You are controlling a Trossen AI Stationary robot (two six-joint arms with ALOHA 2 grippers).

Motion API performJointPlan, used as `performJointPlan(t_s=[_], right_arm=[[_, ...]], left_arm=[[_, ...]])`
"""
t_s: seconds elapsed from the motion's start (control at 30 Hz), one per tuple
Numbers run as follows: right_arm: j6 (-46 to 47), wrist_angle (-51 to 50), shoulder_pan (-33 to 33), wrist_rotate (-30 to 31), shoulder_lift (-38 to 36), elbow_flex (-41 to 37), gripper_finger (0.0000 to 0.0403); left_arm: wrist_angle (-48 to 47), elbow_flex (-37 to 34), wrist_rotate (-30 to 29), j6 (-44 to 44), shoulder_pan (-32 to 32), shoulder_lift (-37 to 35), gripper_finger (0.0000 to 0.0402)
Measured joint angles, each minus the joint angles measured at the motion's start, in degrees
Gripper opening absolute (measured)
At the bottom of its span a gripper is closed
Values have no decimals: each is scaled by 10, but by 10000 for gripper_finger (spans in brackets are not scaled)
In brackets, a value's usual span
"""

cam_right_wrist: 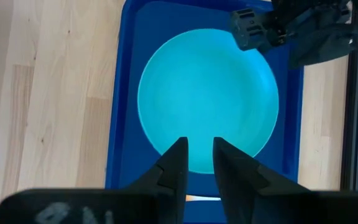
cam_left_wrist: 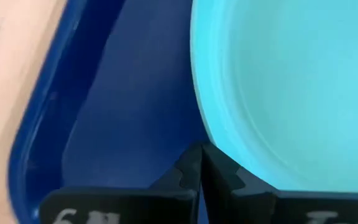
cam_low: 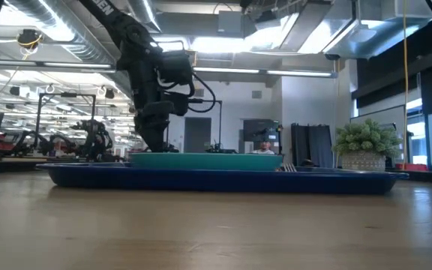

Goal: Pick and place plate/cup/fork/spoon on tray
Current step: Put the blue plate on the blue serving tray, then put the green glass on the blue serving tray to the top left of the blue plate

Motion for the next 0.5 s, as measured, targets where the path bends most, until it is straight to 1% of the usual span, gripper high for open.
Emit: performJointPlan(t_s=[0.17, 0.27, 0.4, 0.5], right_arm=[[1, 0, 0, 0, 0, 0, 78], [1, 0, 0, 0, 0, 0, 78], [2, 0, 0, 0, 0, 0, 78], [2, 0, 0, 0, 0, 0, 78]], left_arm=[[3, 0, 0, 1, -19, 4, 0], [-7, 1, -41, 0, -23, 4, 0], [-55, 20, -55, 1, -9, -13, 0], [-106, 36, -40, -1, -1, -38, 0]])
